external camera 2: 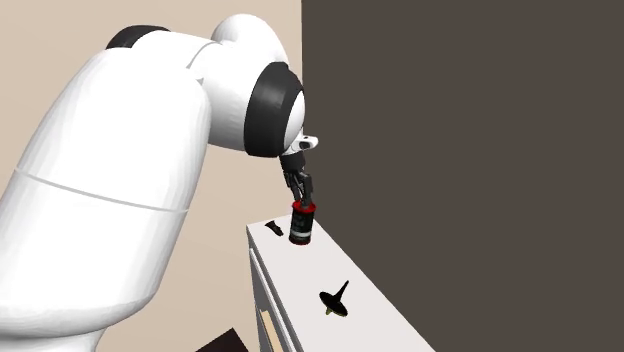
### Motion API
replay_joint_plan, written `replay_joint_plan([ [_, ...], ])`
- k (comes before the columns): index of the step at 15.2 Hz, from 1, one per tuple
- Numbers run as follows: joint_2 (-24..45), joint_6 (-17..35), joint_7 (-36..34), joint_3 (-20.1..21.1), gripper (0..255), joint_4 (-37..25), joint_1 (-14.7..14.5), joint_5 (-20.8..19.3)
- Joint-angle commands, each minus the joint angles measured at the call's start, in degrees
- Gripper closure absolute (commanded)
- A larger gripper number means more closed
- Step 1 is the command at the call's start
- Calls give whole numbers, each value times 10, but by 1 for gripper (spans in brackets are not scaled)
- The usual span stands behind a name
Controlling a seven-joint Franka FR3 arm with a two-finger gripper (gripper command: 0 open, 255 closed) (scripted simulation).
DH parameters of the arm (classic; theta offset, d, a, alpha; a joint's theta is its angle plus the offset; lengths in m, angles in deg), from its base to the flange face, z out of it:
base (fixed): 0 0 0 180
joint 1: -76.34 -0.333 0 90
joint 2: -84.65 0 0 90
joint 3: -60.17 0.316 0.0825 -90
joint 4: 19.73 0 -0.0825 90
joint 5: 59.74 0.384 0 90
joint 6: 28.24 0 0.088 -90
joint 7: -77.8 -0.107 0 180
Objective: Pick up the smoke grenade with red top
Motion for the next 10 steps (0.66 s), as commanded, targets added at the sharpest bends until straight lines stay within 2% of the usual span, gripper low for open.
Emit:
replay_joint_plan([
  [1, -7, -11, 5, 2, 255, -5, 1, 4],
  [10, -25, -52, 21, 9, 255, -32, 1, 17],
])
